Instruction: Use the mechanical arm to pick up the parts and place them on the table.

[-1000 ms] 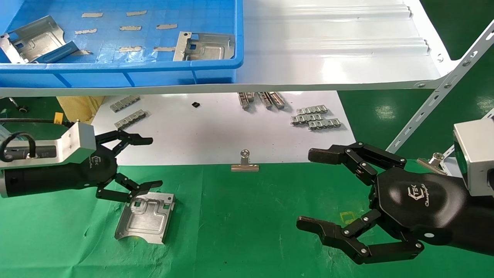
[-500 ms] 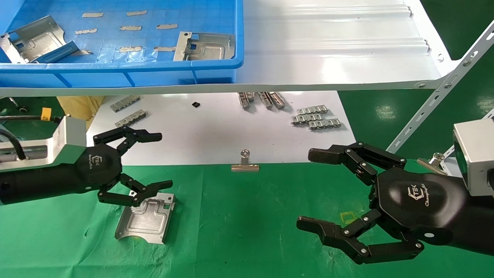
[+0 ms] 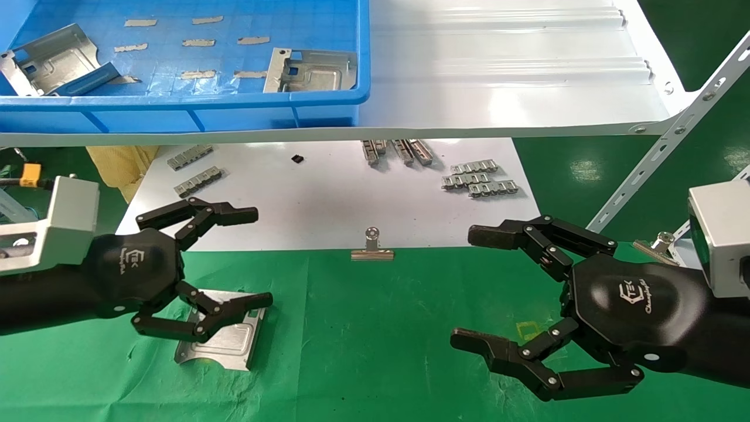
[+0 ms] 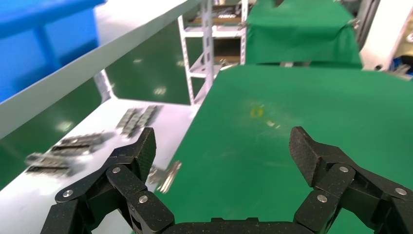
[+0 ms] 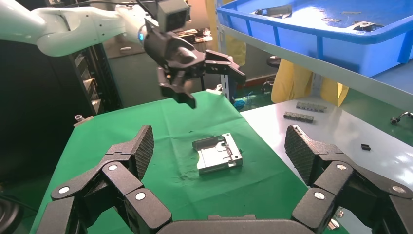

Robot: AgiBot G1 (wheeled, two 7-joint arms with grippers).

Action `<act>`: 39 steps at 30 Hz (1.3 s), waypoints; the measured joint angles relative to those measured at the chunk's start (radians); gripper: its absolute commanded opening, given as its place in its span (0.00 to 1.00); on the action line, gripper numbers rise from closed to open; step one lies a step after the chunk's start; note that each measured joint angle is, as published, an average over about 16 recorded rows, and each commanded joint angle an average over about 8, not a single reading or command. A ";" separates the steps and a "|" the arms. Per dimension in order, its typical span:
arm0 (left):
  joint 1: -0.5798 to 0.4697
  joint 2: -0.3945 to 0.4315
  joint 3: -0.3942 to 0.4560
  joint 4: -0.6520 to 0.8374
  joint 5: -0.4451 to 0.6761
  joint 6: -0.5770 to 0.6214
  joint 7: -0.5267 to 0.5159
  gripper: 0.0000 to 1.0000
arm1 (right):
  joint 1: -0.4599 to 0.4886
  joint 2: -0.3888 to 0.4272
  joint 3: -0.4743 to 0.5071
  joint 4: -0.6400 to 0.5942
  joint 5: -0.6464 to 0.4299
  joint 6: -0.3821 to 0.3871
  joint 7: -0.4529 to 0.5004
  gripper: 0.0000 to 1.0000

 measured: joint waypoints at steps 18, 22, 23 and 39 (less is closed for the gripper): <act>0.195 -0.085 -0.132 -0.363 -0.133 -0.023 -0.240 1.00 | 0.000 0.000 0.000 0.000 0.000 0.000 0.000 1.00; 0.215 -0.094 -0.146 -0.400 -0.147 -0.025 -0.262 1.00 | 0.000 0.000 0.000 0.000 0.000 0.000 0.000 1.00; 0.218 -0.096 -0.148 -0.406 -0.149 -0.026 -0.265 1.00 | 0.000 0.000 0.000 0.000 0.000 0.000 0.000 1.00; 0.212 -0.093 -0.144 -0.394 -0.145 -0.026 -0.261 1.00 | 0.000 0.000 0.000 0.000 0.000 0.000 0.000 1.00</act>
